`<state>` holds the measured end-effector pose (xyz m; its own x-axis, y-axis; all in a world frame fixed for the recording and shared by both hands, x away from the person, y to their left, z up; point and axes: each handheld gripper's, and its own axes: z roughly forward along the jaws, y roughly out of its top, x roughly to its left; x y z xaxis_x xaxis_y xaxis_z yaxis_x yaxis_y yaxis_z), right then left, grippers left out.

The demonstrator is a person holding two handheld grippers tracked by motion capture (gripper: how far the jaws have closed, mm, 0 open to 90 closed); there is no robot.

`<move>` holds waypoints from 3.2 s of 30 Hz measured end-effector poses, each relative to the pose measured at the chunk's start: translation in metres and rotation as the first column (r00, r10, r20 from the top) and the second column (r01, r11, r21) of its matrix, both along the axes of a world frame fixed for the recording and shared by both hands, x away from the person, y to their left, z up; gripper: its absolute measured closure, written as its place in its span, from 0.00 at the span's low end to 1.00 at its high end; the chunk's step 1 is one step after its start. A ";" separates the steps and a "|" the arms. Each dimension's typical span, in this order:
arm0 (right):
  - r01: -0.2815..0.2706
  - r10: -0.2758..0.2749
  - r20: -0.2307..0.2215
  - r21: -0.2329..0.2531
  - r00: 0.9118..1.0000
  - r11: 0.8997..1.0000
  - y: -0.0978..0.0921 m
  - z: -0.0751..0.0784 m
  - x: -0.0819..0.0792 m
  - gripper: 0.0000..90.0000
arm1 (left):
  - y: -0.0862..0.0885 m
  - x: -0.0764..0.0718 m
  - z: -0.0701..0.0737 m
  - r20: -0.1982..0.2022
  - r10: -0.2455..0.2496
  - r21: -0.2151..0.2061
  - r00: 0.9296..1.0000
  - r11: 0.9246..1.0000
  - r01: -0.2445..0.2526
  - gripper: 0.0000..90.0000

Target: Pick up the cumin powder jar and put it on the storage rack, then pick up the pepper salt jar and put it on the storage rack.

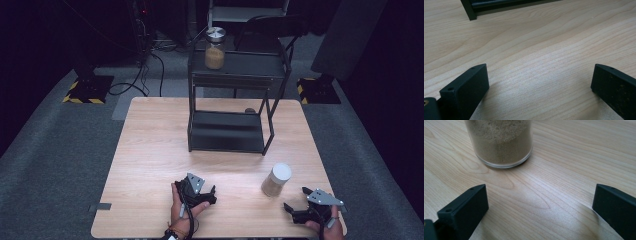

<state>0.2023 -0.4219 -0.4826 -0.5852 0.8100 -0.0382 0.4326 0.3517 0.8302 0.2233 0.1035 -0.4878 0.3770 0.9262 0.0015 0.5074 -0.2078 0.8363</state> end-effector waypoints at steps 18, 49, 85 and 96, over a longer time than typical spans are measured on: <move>0.000 0.000 0.000 0.001 1.000 1.000 0.000 0.000 0.000 0.00 | 0.001 0.000 0.000 0.001 -0.005 -0.001 1.000 1.000 0.005 0.01; 0.038 -0.037 0.036 -0.024 0.999 0.999 0.006 -0.001 -0.008 0.00 | 0.000 0.000 0.000 0.000 -0.002 0.000 1.000 1.000 0.002 0.01; 0.100 -0.135 0.207 0.172 0.969 0.980 0.059 0.017 -0.038 0.00 | 0.001 0.001 0.000 0.000 -0.014 0.002 1.000 1.000 0.014 0.01; 0.113 -0.147 0.208 0.169 0.967 0.979 0.076 0.018 -0.025 0.00 | 0.001 0.001 0.000 0.000 -0.015 0.002 1.000 1.000 0.015 0.01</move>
<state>0.1771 -0.3464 -0.4646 -0.4660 0.8845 -0.0218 0.2683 0.1648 0.9491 0.2241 0.1042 -0.4874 0.3906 0.9206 0.0036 0.5044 -0.2173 0.8356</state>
